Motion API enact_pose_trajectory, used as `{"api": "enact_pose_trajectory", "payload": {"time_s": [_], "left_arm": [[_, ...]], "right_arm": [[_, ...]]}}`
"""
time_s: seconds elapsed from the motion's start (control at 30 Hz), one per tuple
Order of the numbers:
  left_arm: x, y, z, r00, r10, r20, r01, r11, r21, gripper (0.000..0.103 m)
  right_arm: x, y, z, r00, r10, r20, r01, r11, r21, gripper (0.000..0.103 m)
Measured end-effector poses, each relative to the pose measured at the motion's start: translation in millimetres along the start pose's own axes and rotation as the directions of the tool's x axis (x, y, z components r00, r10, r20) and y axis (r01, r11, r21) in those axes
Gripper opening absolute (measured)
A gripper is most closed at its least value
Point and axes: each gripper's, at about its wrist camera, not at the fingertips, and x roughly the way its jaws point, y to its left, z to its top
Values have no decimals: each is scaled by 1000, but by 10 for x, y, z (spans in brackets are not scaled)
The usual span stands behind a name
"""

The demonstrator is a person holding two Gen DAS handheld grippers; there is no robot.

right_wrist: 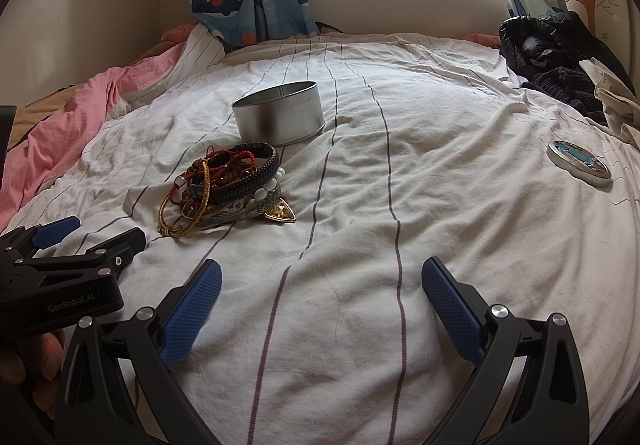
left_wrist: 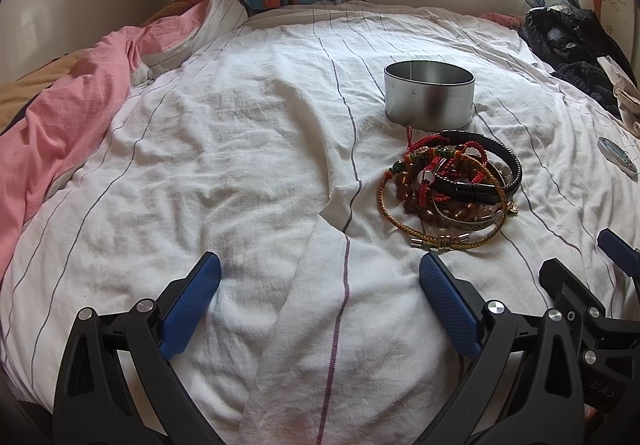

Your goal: Organize jewelry

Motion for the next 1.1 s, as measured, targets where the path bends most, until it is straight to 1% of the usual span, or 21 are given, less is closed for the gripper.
{"api": "enact_pose_trajectory", "payload": {"time_s": [0.13,0.27,0.33,0.37,0.43,0.53,0.6,0.63,0.67,0.77,0.87,1.0,1.03,1.07,1.1], "left_arm": [[-26,10,7,1000,-9,-1,9,1000,-3,96],[-156,61,47,998,-58,32,58,998,-4,96],[-217,48,89,995,-85,51,85,996,10,96],[-245,26,118,994,-87,61,86,996,20,96],[-272,-17,170,994,-81,71,78,996,47,96],[-276,-61,240,992,-105,71,101,993,59,96],[-236,-54,281,990,-128,51,126,991,50,96],[-213,-56,294,990,-138,41,136,990,41,96],[-199,-50,306,989,-146,35,145,989,35,96],[-176,-12,330,990,-138,35,136,990,35,96],[-160,-17,363,989,-145,41,143,989,49,96],[-132,-71,415,986,-157,62,151,984,91,96],[-120,-93,431,985,-157,67,149,983,106,96],[-108,-117,442,985,-160,72,150,981,121,95],[-90,-140,458,985,-156,73,145,980,135,95]], "right_arm": [[-3,-11,3,1000,9,-3,-9,1000,5,96],[-103,-62,54,999,41,23,-42,999,25,96],[-165,-76,121,999,32,43,-32,999,2,96],[-186,-99,160,999,29,46,-29,1000,-3,96],[-198,-161,238,999,38,37,-38,999,-1,96],[-160,-232,355,998,64,5,-64,998,1,96],[-113,-227,428,994,105,-18,-105,994,-5,93],[-72,-211,476,992,125,-32,-126,992,-10,88],[-25,-181,533,989,143,-46,-144,989,-21,81],[140,-87,717,979,186,-84,-190,981,-46,70],[354,-41,833,968,212,-135,-219,975,-44,63],[597,-9,835,955,225,-192,-237,971,-41,57],[649,-11,818,951,230,-205,-242,970,-37,49],[696,-12,795,947,238,-217,-250,968,-31,39],[725,-16,780,942,252,-221,-263,965,-23,33]]}}
